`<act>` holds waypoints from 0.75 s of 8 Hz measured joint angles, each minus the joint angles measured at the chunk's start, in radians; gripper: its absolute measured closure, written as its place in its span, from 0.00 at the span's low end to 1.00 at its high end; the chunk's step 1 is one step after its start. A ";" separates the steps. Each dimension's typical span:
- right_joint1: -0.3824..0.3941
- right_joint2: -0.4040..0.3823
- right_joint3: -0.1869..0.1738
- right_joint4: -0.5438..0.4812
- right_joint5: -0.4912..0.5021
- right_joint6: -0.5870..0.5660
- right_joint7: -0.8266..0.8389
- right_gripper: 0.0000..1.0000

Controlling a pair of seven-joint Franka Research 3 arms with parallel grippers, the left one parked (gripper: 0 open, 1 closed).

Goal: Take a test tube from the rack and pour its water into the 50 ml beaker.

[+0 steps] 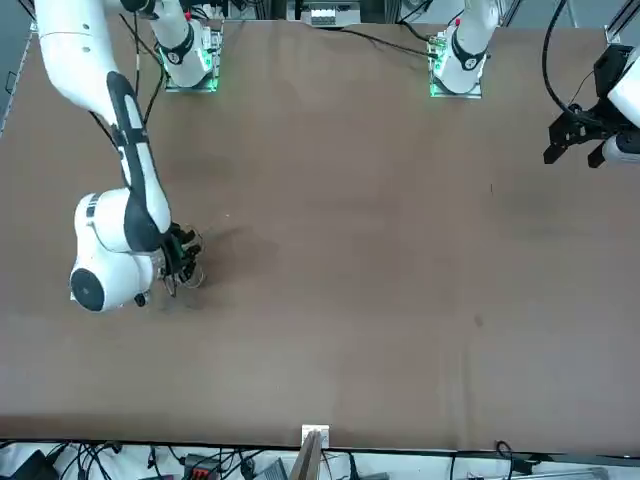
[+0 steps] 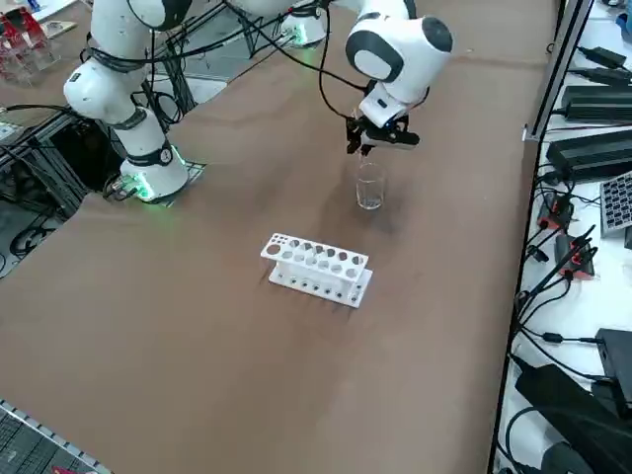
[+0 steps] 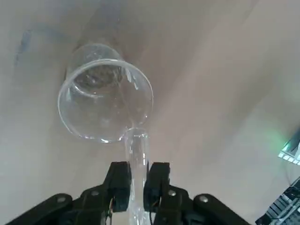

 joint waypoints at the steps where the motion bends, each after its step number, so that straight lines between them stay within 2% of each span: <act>1: -0.004 0.000 0.000 0.000 0.008 -0.001 -0.009 0.80; 4: -0.005 -0.002 0.000 0.005 0.010 -0.005 -0.012 0.80; 6: -0.002 -0.012 -0.001 0.030 -0.049 -0.012 0.085 0.80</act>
